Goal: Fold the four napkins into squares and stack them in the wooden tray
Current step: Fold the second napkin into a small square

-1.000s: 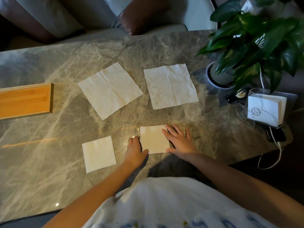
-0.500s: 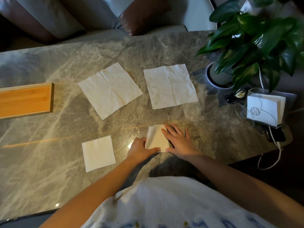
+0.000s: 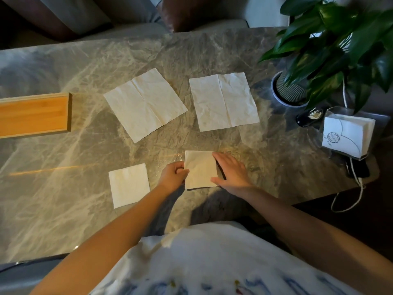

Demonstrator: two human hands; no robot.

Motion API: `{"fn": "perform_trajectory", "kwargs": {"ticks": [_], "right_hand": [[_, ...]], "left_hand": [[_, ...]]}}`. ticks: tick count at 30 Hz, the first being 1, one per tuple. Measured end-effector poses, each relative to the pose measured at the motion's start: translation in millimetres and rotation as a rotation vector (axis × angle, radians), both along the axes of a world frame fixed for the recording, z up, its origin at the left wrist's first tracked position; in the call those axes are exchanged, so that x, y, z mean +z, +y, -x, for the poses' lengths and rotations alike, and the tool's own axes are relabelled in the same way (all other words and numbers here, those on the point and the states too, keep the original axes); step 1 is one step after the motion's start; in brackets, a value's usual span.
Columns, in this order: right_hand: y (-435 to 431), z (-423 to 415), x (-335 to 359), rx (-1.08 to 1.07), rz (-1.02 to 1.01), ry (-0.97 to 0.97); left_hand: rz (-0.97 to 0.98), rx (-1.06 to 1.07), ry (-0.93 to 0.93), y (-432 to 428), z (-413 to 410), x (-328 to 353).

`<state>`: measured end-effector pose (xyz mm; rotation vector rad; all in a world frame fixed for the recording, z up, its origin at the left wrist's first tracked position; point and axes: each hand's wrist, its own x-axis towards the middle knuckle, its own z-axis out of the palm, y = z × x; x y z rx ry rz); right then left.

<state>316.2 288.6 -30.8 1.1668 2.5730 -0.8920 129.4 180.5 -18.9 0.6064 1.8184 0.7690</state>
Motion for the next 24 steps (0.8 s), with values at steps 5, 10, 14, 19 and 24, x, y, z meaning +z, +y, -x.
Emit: {"fn": "perform_trajectory", "kwargs": {"ticks": [5,10,14,19,24], "right_hand": [[-12.7,18.9,16.8,-0.455,0.448,0.334],[-38.1,44.0,21.5,-0.688,0.671,0.413],[-58.2,67.3,22.4,-0.694,0.798,0.4],[-77.3,107.2,29.0,-0.661,0.793,0.394],[-91.2,138.0,34.7,-0.661,0.778,0.364]], "left_hand": [[-0.059,0.022,-0.1,-18.9,12.9,19.9],[-0.075,0.087,-0.143,-51.5,37.1,29.9],[-0.068,0.119,-0.123,-84.7,57.6,33.6],[-0.058,0.181,-0.122,-117.6,78.0,30.0],[-0.067,0.279,-0.134,-136.6,97.9,26.0]]}}
